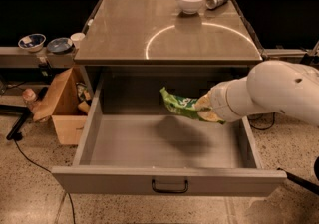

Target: Place green rice chip bag into top drawer

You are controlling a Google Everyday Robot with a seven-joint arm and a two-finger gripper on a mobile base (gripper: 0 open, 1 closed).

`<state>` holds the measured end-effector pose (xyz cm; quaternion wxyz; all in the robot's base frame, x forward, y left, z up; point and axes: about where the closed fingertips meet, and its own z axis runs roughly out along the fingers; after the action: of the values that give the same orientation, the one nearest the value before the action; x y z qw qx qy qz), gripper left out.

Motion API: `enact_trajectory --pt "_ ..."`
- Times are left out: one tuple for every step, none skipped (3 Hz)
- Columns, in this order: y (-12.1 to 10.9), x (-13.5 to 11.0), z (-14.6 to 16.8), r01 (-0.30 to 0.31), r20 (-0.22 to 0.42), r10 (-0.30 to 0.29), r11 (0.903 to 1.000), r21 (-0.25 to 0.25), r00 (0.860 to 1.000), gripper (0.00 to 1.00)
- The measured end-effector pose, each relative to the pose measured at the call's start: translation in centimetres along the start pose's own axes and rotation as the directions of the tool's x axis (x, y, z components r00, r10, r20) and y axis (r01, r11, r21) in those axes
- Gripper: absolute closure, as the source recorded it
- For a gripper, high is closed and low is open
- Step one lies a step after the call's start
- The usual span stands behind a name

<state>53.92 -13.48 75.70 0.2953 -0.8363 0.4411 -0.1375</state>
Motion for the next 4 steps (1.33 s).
enact_trajectory --pt "1.74 -0.26 0.94 -0.003 0.002 0.003 0.9988 -0.049 1.000 1.00" --pt "2.69 -0.39 1.18 -0.016 0.023 0.018 0.9971 -0.075 1.000 1.00" --pt "2.72 -0.40 1.19 -0.017 0.024 0.018 0.9970 -0.075 1.000 0.82" --pt "2.71 -0.41 1.19 -0.017 0.024 0.018 0.9970 -0.075 1.000 0.58"
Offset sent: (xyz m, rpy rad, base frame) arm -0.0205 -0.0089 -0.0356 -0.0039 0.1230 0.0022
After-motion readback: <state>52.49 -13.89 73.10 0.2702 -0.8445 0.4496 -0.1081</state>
